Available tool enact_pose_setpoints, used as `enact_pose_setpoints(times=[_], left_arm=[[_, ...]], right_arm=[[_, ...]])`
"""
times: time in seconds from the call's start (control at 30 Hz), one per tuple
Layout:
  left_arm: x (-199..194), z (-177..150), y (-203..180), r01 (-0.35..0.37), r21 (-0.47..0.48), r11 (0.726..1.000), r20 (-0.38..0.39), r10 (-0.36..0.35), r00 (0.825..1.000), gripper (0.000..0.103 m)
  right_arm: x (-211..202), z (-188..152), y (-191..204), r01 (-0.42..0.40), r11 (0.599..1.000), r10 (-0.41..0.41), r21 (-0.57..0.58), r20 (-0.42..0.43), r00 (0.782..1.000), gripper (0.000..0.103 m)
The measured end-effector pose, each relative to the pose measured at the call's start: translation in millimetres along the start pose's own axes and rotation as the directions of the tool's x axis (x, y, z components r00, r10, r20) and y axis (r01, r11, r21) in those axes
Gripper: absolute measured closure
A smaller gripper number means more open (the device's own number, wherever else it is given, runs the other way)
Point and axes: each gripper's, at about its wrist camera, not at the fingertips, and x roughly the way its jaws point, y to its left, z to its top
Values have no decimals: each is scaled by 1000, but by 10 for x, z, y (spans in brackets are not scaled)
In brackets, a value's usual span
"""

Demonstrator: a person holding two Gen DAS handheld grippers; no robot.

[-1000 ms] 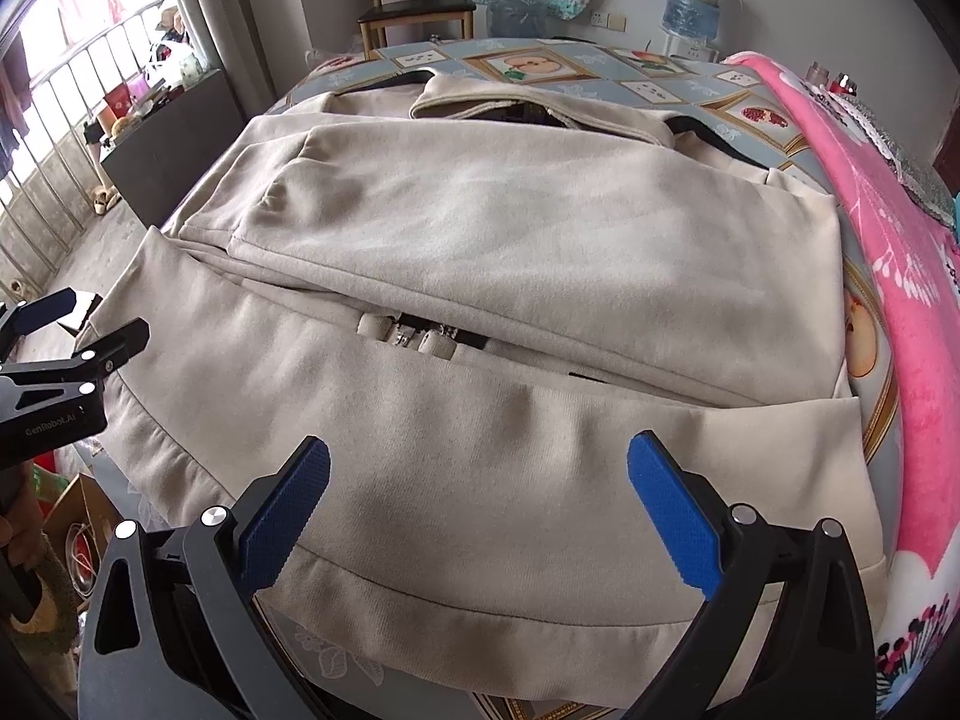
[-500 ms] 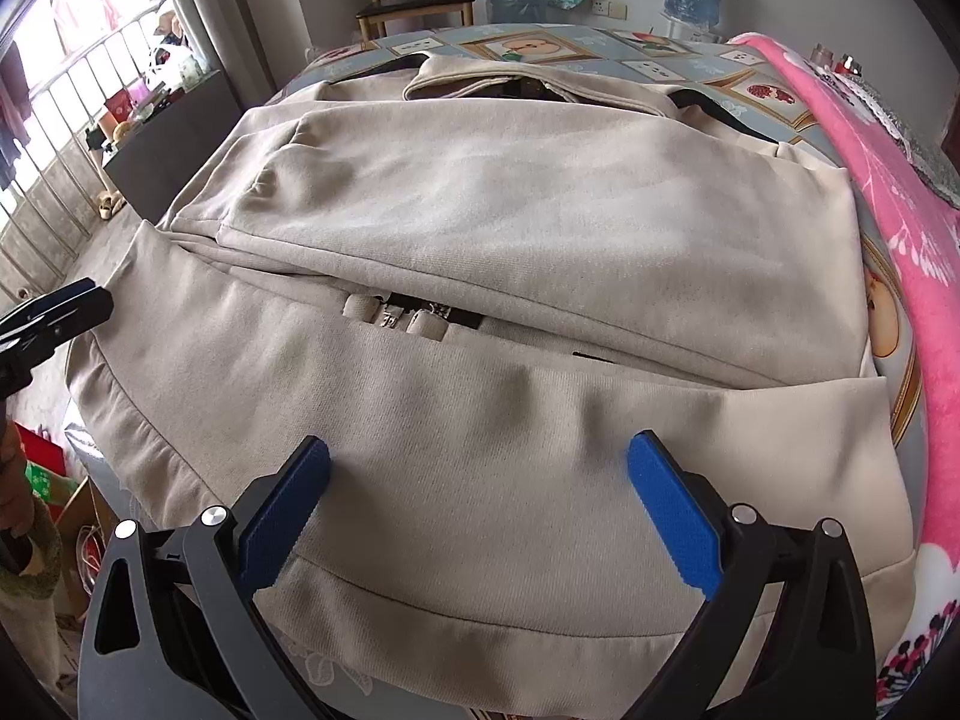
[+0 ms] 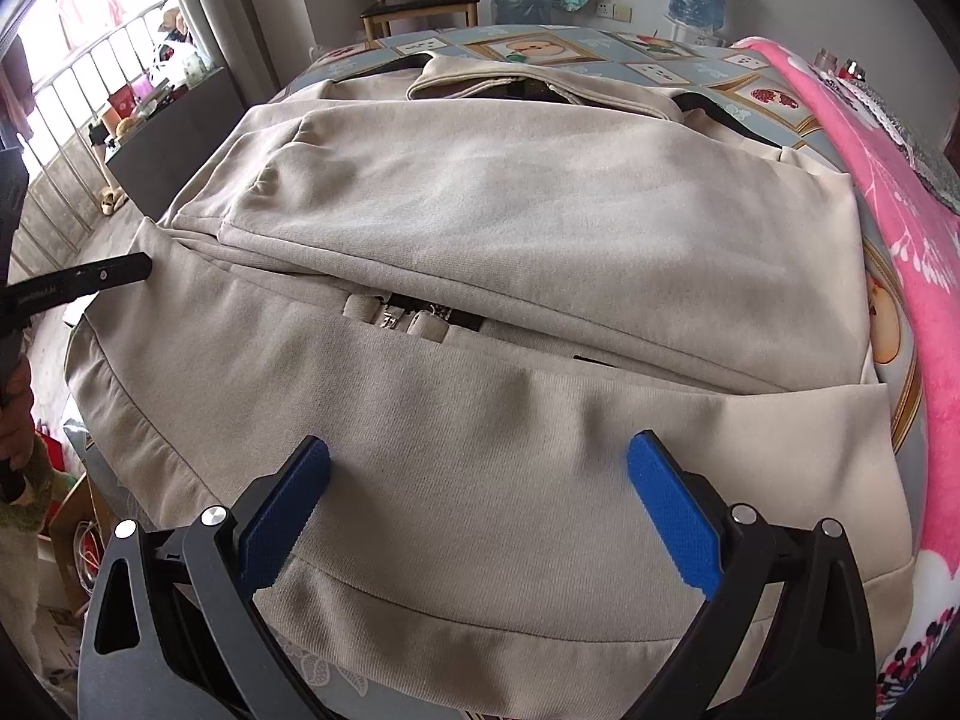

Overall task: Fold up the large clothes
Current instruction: 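Grasp the jacket hem edge with the left tool and lift it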

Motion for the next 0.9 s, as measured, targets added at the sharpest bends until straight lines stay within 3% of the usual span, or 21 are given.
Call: enact_pose_setpoints(times=[0.17,0.23,0.3,0.43,0.53,0.63,0.77,0.8,0.9], left_arm=[[-94,71,51,165,16,986,30,-166,986,73],[-171,85,9,249,46,967,53,-252,966,73],[-187,96,-64,280,79,957,50,-284,957,73],[-1,139,-105,194,104,975,-13,-193,981,72],[120,170,-69,163,105,981,-41,-160,986,72],[142,174,-87,166,125,978,-52,-161,986,72],[-24,93,-244,236,220,946,-47,-231,972,72],[-40,63,-301,215,254,943,-50,-209,977,72],[48,-1,-389,69,301,951,-58,-54,997,74]], right_arm=[[3,1,2,1,1000,-1,-1,0,1000,6],[8,4,1,3,1000,-3,-1,0,1000,6],[13,9,4,5,1000,-5,0,-1,1000,6],[17,12,7,8,1000,-8,-2,-2,1000,6],[19,15,9,9,1000,-9,-2,-3,1000,6],[16,13,8,8,1000,-8,-2,-2,1000,6],[13,12,9,9,1000,-9,-2,0,1000,6],[15,12,8,9,1000,-9,-3,1,1000,6],[19,13,8,10,1000,-10,-3,2,1000,6]])
